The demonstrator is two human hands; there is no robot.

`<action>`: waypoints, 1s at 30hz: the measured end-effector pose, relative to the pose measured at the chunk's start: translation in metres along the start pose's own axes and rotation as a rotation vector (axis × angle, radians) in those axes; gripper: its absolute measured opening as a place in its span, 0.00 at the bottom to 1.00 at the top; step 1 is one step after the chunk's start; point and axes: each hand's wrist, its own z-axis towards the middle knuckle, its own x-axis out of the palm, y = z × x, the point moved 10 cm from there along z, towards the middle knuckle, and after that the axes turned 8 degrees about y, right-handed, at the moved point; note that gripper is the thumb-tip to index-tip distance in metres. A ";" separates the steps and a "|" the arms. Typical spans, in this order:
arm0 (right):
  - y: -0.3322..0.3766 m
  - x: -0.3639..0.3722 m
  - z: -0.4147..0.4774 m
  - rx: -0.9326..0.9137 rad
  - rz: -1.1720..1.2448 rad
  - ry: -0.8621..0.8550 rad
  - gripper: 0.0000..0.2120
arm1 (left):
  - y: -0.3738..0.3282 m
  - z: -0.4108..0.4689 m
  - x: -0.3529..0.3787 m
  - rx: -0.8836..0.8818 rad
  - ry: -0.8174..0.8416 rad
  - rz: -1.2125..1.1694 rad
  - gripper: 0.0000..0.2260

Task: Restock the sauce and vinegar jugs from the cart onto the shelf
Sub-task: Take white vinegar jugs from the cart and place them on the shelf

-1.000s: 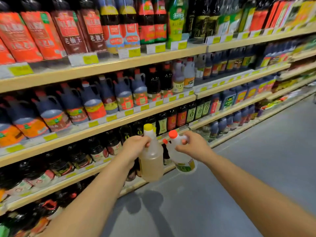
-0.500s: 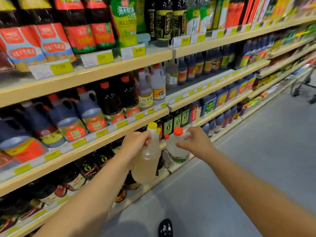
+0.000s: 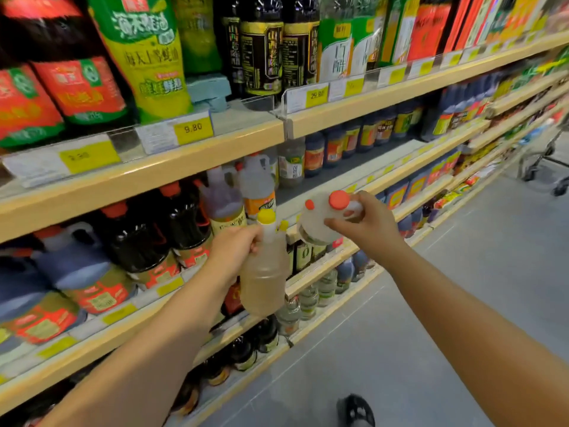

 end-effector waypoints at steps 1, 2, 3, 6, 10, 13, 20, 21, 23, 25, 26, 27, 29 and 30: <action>0.001 -0.004 0.012 -0.039 0.015 -0.007 0.17 | -0.003 0.007 0.002 0.010 -0.015 0.018 0.09; 0.002 -0.009 0.023 -0.075 0.034 -0.014 0.17 | -0.006 0.014 0.004 0.023 -0.036 0.029 0.09; 0.001 -0.012 0.036 -0.108 0.051 -0.013 0.17 | -0.007 0.020 0.006 0.030 -0.063 0.035 0.09; -0.005 -0.013 0.075 -0.201 0.094 0.073 0.16 | -0.004 0.040 0.010 0.017 -0.161 0.006 0.09; -0.015 -0.001 0.124 -0.312 0.096 0.246 0.17 | 0.004 0.052 0.015 -0.014 -0.331 -0.046 0.08; -0.030 0.013 0.154 -0.317 0.113 0.371 0.14 | 0.012 0.054 0.018 -0.040 -0.436 -0.076 0.15; -0.052 0.037 0.194 -0.320 0.067 0.533 0.19 | 0.010 0.043 0.034 -0.022 -0.553 -0.112 0.11; -0.055 0.039 0.198 -0.320 0.057 0.540 0.19 | 0.008 0.041 0.036 -0.019 -0.562 -0.109 0.10; -0.060 0.043 0.205 -0.300 0.029 0.549 0.19 | 0.009 0.036 0.040 -0.036 -0.581 -0.108 0.11; -0.066 0.046 0.215 -0.264 0.002 0.544 0.18 | 0.012 0.031 0.043 -0.059 -0.600 -0.122 0.14; -0.068 0.048 0.220 -0.241 -0.005 0.547 0.18 | 0.013 0.029 0.044 -0.062 -0.607 -0.131 0.15; -0.070 0.050 0.225 -0.216 0.002 0.551 0.18 | 0.013 0.027 0.046 -0.063 -0.610 -0.137 0.15; -0.073 0.055 0.236 -0.172 0.067 0.572 0.18 | 0.013 0.025 0.050 -0.066 -0.618 -0.147 0.18; -0.073 0.058 0.241 -0.158 0.089 0.578 0.20 | 0.013 0.024 0.052 -0.068 -0.624 -0.151 0.19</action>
